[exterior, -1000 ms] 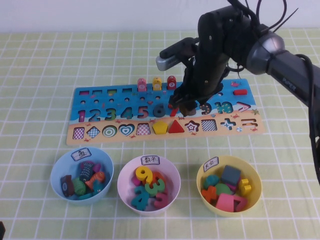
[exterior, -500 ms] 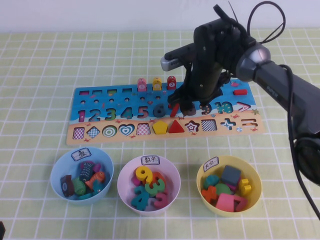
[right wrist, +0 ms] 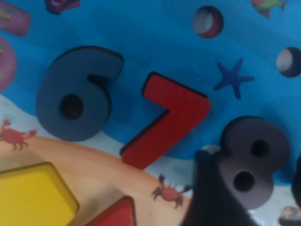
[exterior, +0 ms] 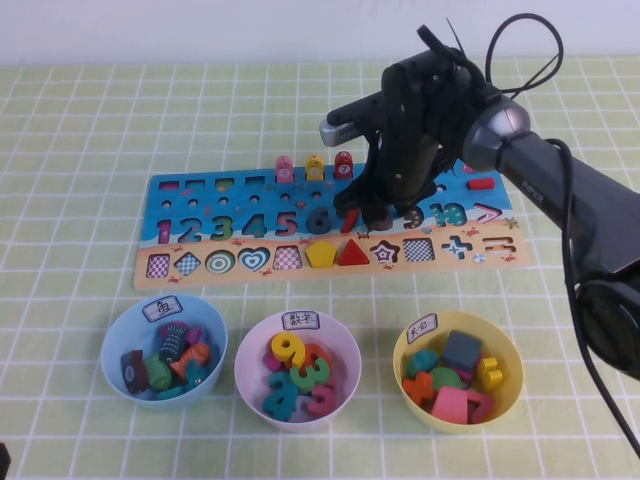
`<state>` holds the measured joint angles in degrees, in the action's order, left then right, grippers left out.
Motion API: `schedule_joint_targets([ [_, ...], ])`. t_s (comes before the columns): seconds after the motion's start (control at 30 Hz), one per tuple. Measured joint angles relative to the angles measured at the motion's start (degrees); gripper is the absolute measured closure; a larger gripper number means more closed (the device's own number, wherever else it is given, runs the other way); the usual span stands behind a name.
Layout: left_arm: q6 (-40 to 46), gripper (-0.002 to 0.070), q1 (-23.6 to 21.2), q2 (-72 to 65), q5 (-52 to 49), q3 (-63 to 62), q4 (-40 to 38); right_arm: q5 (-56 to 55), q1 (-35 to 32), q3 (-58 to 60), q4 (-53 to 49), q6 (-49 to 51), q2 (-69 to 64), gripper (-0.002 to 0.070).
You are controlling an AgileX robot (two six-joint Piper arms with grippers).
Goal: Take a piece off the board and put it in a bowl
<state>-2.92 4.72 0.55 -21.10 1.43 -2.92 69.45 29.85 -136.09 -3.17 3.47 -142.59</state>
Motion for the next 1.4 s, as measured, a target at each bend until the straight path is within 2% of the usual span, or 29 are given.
schedule_joint_targets([
  [0.17,0.0,0.068,0.0,0.0,0.0,0.0,0.0,-0.49,0.0,0.0,0.2,0.05,0.0,0.0416],
  [0.4,0.0,0.068,0.0,0.0,0.0,0.0,0.0,-0.83,0.0,-0.03,0.2,0.14,0.0,0.0448],
  [1.0,0.0,0.068,0.0,0.0,0.0,0.0,-0.1,1.4,0.0,-8.42,-2.38,-0.05,-0.19,0.0449],
  [1.23,0.0,0.068,0.0,0.0,0.0,0.0,-0.1,1.86,0.11,-8.57,6.09,-2.11,1.3,0.045],
  [1.4,0.0,0.068,0.0,0.0,0.0,0.0,-0.1,1.86,2.68,-7.14,5.75,-4.25,5.22,0.045],
])
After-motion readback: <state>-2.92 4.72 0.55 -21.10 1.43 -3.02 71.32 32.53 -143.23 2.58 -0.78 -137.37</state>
